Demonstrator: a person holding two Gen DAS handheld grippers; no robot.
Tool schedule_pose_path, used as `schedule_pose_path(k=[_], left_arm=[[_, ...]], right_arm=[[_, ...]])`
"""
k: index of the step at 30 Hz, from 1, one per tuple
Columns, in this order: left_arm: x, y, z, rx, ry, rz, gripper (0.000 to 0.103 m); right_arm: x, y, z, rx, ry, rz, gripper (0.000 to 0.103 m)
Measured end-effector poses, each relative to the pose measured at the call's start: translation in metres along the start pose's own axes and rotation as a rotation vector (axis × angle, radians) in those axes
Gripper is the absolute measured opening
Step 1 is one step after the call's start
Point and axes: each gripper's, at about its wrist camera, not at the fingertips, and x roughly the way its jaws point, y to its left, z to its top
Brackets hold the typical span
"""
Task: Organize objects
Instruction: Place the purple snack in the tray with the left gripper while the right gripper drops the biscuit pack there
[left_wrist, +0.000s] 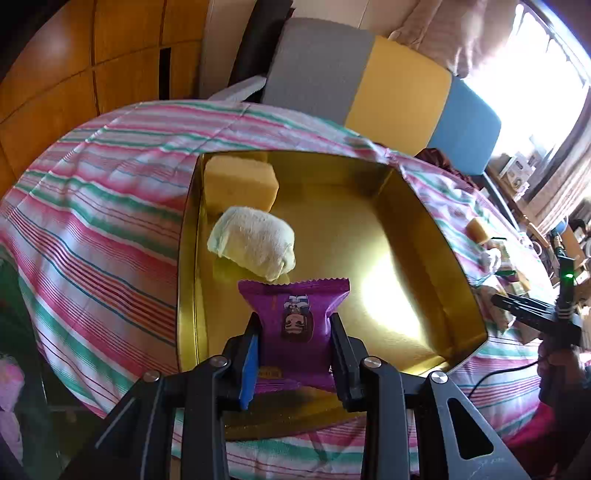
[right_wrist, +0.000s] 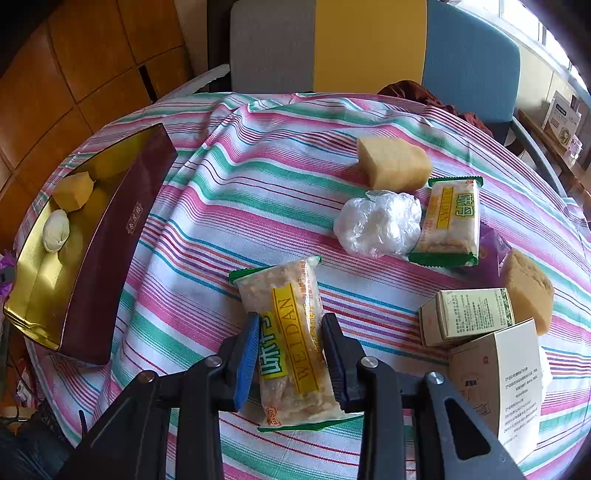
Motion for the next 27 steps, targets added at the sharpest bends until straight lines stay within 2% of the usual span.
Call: schedule_pose_path(k=[6, 13, 15, 17, 19, 21, 27], left_arm=[[0.029, -0.01, 0.011, 0.049, 0.074, 0.059, 0.034], [0.065, -0.005, 0.038, 0.047, 0.109, 0.192, 0.035], [0.069, -0.001, 0.043, 0.046, 0.102, 0.216, 0.036], [0.071, 0.001, 0.044, 0.037, 0.097, 0.235, 0.041], [0.067, 0.002, 0.044, 0.032, 0.077, 0.228, 0.052], [0.06, 0.0, 0.042, 0.038, 0.045, 0.238, 0.057], [0.038, 0.001, 0.037, 0.034, -0.016, 0.238, 0.059]], right_arm=[[0.0, 0.0, 0.0, -0.002, 0.0, -0.003, 0.034], [0.0, -0.001, 0.001, -0.006, -0.001, -0.004, 0.034], [0.0, -0.001, 0.002, -0.008, -0.001, -0.003, 0.034], [0.001, -0.002, 0.002, -0.008, 0.0, -0.002, 0.034], [0.002, -0.002, 0.003, -0.007, 0.001, -0.001, 0.034], [0.002, -0.002, 0.003, -0.009, 0.001, -0.002, 0.034], [0.002, -0.002, 0.003, -0.01, -0.002, -0.005, 0.034]])
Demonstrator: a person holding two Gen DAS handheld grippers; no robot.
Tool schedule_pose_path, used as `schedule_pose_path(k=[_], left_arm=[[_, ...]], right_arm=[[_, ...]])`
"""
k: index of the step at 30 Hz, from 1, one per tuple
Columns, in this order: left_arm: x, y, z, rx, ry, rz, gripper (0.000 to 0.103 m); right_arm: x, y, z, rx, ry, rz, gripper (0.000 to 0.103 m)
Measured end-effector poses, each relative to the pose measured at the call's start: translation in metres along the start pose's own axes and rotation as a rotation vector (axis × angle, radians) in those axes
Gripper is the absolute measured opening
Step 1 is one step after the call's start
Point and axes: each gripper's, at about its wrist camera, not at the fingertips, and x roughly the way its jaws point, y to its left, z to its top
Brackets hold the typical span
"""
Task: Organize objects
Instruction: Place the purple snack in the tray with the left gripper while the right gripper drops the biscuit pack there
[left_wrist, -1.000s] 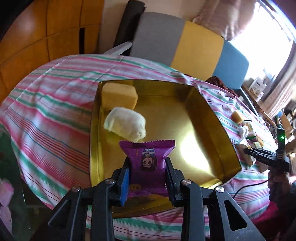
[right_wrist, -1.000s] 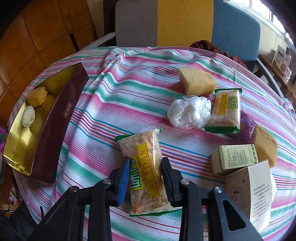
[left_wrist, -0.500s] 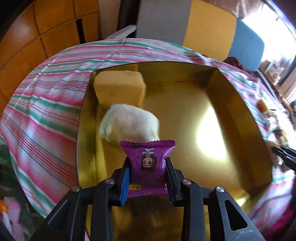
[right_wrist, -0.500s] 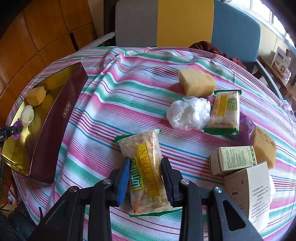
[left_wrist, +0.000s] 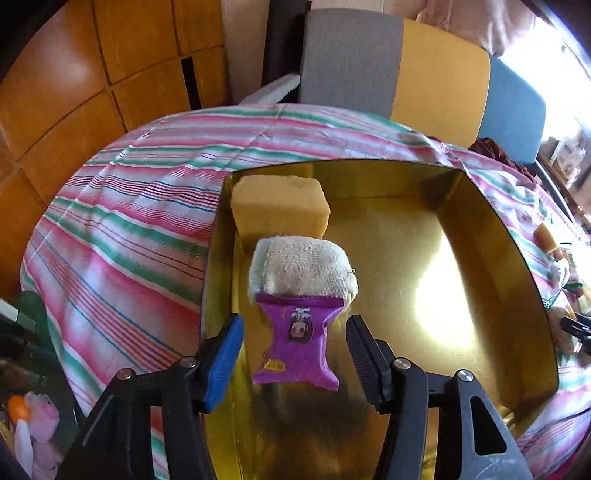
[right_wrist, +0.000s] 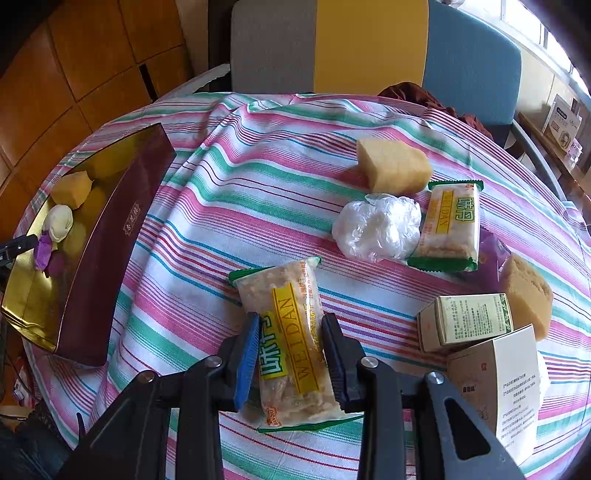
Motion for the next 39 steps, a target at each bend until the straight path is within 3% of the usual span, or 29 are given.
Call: schedule_pose_path(k=[9, 15, 23, 29, 35, 39], left_arm=[[-0.041, 0.029, -0.015, -0.093, -0.092, -0.005, 0.06], [-0.053, 0.05, -0.019, -0.152, -0.118, -0.013, 0.06], [-0.061, 0.075, -0.026, -0.225, -0.146, -0.035, 0.06], [-0.066, 0.094, -0.036, -0.257, -0.159, -0.027, 0.062], [-0.068, 0.109, -0.044, -0.282, -0.168, -0.018, 0.066], [-0.067, 0.113, -0.047, -0.3, -0.169, -0.029, 0.071]], right_arm=[[-0.006, -0.005, 0.001, 0.04, -0.016, -0.017, 0.033], [-0.039, 0.01, 0.01, 0.084, -0.082, 0.021, 0.033], [-0.072, 0.127, 0.039, -0.077, -0.142, 0.243, 0.033], [-0.04, 0.226, 0.052, -0.197, -0.052, 0.382, 0.033], [0.002, 0.308, 0.044, -0.356, 0.057, 0.441, 0.034], [0.013, 0.342, 0.027, -0.45, 0.093, 0.471, 0.042]])
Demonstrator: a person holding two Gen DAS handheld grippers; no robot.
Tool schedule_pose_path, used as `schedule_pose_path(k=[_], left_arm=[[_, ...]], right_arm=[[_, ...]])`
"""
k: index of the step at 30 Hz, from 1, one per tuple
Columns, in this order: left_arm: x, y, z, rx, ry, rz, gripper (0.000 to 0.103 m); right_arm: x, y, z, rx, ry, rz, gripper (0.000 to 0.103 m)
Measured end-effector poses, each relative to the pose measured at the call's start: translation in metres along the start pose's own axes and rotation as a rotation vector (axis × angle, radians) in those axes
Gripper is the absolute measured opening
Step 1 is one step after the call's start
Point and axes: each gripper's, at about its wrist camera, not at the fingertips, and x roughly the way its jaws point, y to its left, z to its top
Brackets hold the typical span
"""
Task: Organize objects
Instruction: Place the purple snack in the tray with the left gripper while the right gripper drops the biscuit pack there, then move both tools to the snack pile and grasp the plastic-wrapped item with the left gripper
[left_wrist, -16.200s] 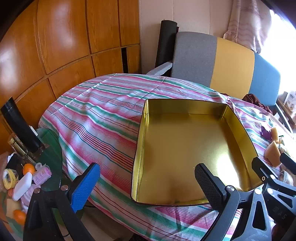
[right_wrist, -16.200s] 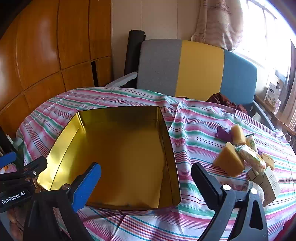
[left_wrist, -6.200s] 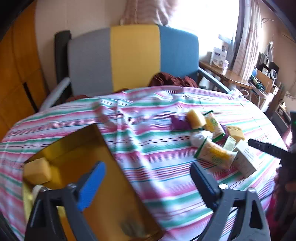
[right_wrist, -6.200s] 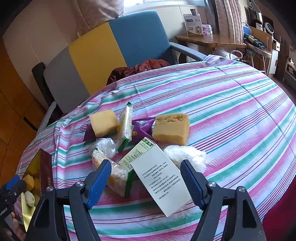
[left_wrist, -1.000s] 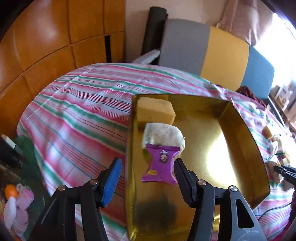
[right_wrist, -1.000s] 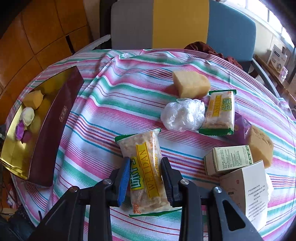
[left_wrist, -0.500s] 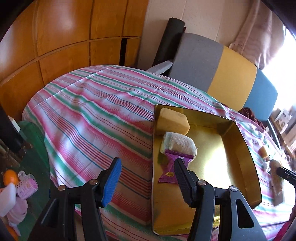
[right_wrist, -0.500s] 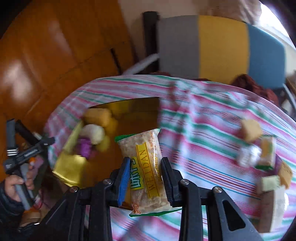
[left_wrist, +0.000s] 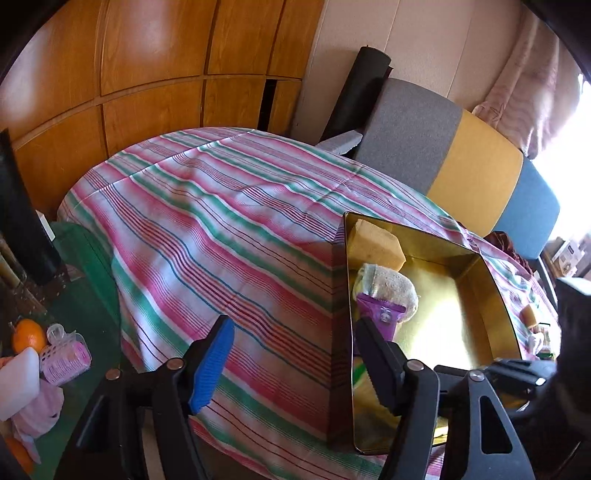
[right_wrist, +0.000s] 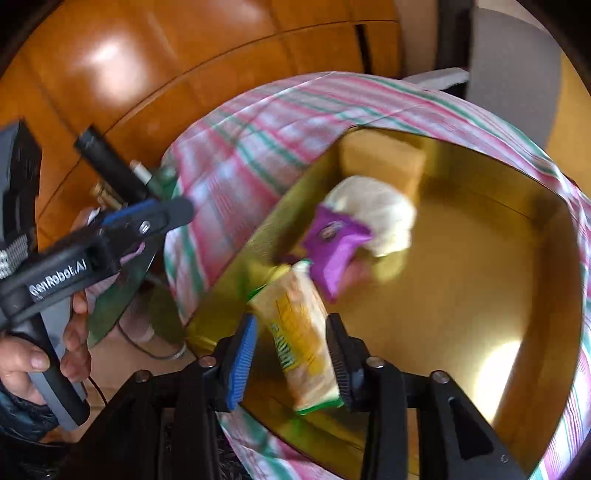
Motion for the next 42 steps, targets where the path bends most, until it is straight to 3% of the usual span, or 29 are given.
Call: schedule_pose_path(k=[8, 12, 16, 26, 28, 30, 34, 42], left_arm=[[-0.004, -0.014, -0.003, 0.049, -0.028, 0.006, 0.071], [-0.009, -0.03, -0.005, 0.106, -0.044, 0.005, 0.072], [-0.012, -0.048, -0.007, 0.159, -0.052, -0.008, 0.073], [-0.021, -0.1, -0.018, 0.3, -0.06, -0.059, 0.076], [-0.022, -0.11, -0.02, 0.323, -0.06, -0.07, 0.077], [-0.023, -0.119, -0.022, 0.347, -0.059, -0.08, 0.078], [-0.024, -0.139, -0.026, 0.392, -0.06, -0.104, 0.083], [-0.02, -0.184, -0.029, 0.483, -0.045, -0.17, 0.084]], right_arm=[[-0.022, -0.004, -0.017, 0.049, -0.045, -0.014, 0.043], [-0.044, -0.014, -0.029, 0.101, -0.098, -0.066, 0.045], [-0.065, -0.025, -0.038, 0.133, -0.143, -0.127, 0.055], [-0.115, -0.063, -0.068, 0.23, -0.221, -0.232, 0.058], [-0.126, -0.074, -0.075, 0.256, -0.234, -0.255, 0.063], [-0.137, -0.086, -0.083, 0.282, -0.25, -0.284, 0.07], [-0.163, -0.117, -0.1, 0.344, -0.267, -0.363, 0.072], [-0.229, -0.2, -0.152, 0.518, -0.293, -0.594, 0.072]])
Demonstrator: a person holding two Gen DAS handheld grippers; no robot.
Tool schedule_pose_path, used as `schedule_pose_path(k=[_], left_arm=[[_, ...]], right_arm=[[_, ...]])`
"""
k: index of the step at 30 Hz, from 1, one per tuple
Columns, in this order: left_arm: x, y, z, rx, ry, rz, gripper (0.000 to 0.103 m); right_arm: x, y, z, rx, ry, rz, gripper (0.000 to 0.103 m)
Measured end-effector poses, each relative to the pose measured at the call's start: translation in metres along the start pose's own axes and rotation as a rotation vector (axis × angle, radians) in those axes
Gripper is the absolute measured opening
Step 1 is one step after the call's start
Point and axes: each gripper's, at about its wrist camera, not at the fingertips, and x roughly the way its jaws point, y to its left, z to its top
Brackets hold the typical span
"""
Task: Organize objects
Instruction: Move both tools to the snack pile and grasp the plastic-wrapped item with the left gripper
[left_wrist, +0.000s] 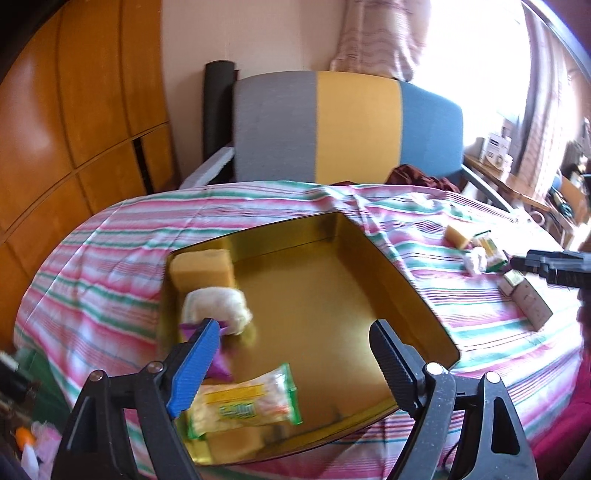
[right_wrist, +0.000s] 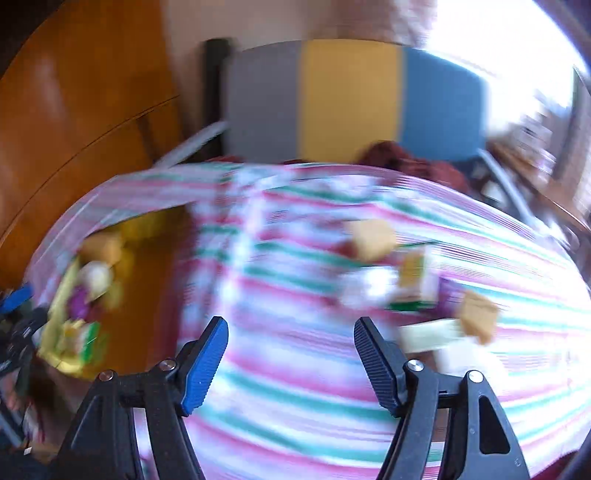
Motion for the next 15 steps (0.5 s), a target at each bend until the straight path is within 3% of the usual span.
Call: schedule_pose_path(k=[6, 9, 11, 15], left_arm=[[0.013, -0.034, 0.012, 0.04, 0.026, -0.067, 0.084], [0.019, -0.054, 0.019, 0.069, 0.041, -0.097, 0.084], [0.026, -0.069, 0.025, 0.081, 0.053, -0.122, 0.084], [0.042, -0.102, 0.037, 0.106, 0.076, -0.166, 0.084]], right_arm=[[0.004, -0.114, -0.011, 0.308, -0.092, -0.235, 0.072], [0.011, -0.158, -0.033, 0.509, -0.069, -0.254, 0.072], [0.005, -0.178, -0.039, 0.619, -0.083, -0.208, 0.072], [-0.004, -0.19, -0.043, 0.675, -0.107, -0.189, 0.072]])
